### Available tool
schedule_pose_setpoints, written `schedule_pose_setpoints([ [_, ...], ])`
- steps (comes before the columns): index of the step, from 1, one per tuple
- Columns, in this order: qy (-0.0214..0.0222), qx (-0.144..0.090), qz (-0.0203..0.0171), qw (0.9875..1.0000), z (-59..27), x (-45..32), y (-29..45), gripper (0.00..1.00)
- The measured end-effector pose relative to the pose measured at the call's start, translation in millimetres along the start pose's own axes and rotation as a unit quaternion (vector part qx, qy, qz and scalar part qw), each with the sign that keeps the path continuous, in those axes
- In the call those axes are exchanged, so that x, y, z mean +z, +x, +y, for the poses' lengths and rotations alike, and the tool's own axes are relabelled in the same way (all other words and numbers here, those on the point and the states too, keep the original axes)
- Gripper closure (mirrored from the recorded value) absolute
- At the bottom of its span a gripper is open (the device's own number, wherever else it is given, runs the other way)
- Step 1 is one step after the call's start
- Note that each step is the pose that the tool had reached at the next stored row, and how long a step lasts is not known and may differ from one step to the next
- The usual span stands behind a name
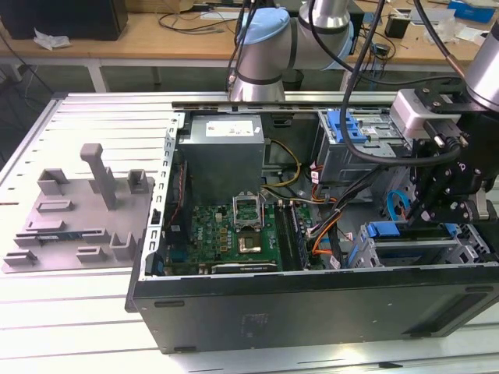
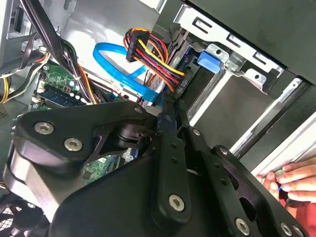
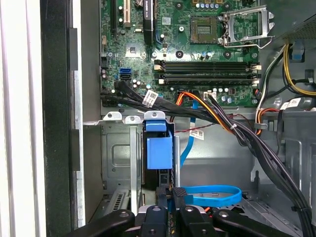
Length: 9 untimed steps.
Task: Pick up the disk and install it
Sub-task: 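Insert the second disk wire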
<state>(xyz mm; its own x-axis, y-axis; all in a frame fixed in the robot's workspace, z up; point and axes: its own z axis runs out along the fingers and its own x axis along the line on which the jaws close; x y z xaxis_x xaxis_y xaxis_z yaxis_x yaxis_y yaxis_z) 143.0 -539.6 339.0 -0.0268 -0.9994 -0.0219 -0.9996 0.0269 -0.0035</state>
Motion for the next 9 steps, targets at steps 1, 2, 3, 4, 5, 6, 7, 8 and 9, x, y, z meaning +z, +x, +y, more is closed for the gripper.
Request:
schedule_pose_setpoints([
  [1, 0.0, 0.0, 0.0, 1.0, 0.0, 0.1, 0.0, 0.84],
  [2, 0.0, 0.0, -0.0001, 1.0, 0.0, 0.2, 0.0, 0.84],
  [3, 0.0, 0.0, -0.0001, 1.0, 0.2, 0.2, 0.0, 0.84],
  [4, 0.0001, 0.0, -0.0002, 1.0, 0.4, 0.2, 0.1, 0.84],
  [5, 0.0, 0.0, -0.0007, 1.0, 0.5, 0.6, 0.0, 0.83],
  [6, 0.0, 0.0, -0.0004, 1.0, 0.5, -0.4, 0.0, 0.77],
  [7, 0.0, 0.0, -0.0002, 1.0, 0.5, -1.8, 0.0, 0.77],
  [8, 0.0002, 0.0, -0.0003, 1.0, 0.5, -3.6, 0.0, 0.7],
  [9, 0.0004, 0.0, -0.0002, 1.0, 0.5, -5.1, -0.1, 0.7],
])
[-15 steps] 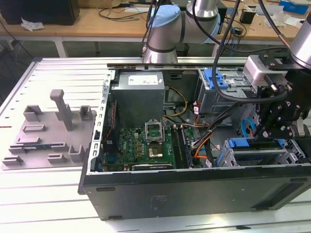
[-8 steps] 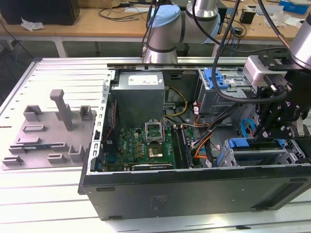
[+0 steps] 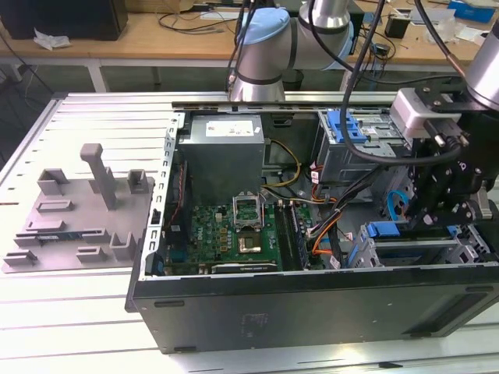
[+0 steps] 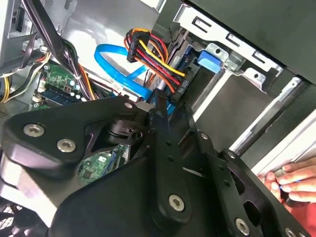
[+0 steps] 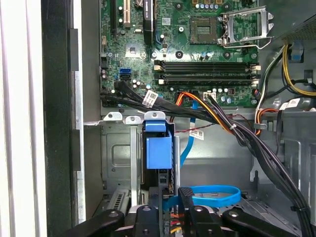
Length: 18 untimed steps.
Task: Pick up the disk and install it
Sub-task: 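Insert the second disk wire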
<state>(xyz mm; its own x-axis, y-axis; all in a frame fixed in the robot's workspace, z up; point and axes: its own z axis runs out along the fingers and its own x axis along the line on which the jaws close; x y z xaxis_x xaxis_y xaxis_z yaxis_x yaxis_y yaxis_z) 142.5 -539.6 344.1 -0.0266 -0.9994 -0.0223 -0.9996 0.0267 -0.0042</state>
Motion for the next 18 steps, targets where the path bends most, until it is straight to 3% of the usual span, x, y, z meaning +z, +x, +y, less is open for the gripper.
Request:
schedule_pose_setpoints([
  [8, 0.0053, 0.0, -0.0002, 1.0, 3.1, -14.6, -1.6, 0.7],
  [12, 0.0093, 0.0, 0.0008, 1.0, 7.6, -22.4, -8.1, 0.7],
  [14, 0.0112, 0.0, 0.0016, 0.9999, 11.7, -27.8, -13.7, 0.78],
  [18, 0.0137, 0.0, 0.0023, 0.9999, 18.0, -31.1, -20.5, 0.89],
])
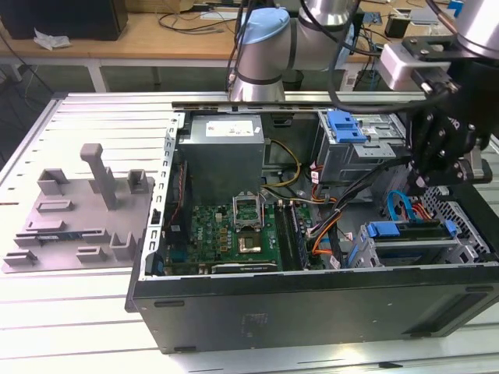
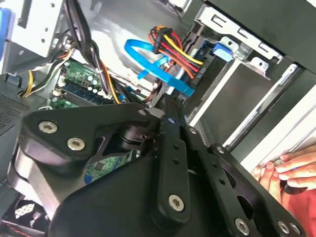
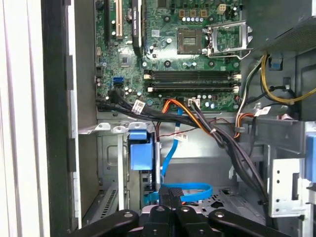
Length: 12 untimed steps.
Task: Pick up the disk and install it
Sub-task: 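Insert the second disk wire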
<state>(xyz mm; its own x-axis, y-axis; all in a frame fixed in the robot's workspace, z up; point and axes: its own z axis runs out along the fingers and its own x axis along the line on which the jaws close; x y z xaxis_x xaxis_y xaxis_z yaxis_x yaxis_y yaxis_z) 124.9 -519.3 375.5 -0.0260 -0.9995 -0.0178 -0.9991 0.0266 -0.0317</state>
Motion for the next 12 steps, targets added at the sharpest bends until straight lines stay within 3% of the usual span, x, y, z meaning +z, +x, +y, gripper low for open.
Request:
schedule_pose_setpoints([
  [3, 0.0018, 0.0, 0.0003, 1.0, 5.5, -0.4, -4.2, 0.89],
  [12, 0.002, 0.0, 0.0003, 1.0, 5.7, -0.4, -4.4, 0.89],
])
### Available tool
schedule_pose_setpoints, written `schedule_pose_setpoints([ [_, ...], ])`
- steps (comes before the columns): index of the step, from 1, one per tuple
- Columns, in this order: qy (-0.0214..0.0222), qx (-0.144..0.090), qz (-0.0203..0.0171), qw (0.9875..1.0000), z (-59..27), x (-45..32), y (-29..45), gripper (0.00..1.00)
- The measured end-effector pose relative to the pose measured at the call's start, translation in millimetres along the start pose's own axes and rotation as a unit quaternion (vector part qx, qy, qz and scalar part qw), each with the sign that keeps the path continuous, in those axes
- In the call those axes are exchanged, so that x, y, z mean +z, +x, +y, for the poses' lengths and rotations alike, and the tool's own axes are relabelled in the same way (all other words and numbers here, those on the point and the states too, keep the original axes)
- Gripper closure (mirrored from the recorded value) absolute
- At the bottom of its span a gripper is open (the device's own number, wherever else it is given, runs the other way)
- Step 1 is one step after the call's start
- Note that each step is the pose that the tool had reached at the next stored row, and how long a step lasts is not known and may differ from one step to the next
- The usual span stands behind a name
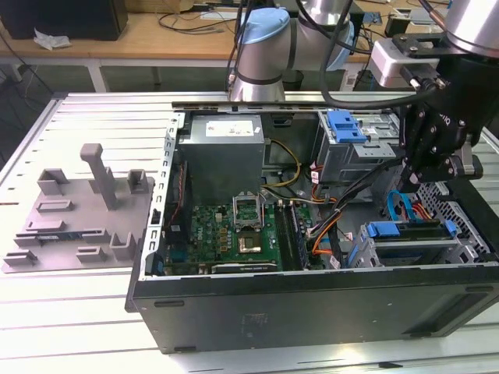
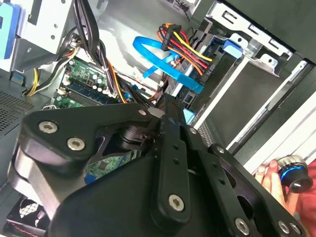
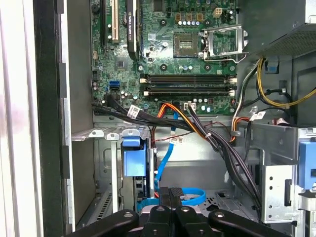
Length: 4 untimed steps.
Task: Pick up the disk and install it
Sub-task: 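Insert the second disk wire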
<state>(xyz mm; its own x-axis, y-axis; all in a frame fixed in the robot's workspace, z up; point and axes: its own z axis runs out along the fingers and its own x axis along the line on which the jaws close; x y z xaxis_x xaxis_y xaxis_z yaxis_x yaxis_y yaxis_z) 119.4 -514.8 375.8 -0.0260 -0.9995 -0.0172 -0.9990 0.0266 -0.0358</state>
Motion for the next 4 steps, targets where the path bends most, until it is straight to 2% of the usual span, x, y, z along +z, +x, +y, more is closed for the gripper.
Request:
schedule_pose_setpoints([
  [4, 0.0, 0.0, 0.0, 1.0, 0.0, 0.0, 0.0, 0.89],
])
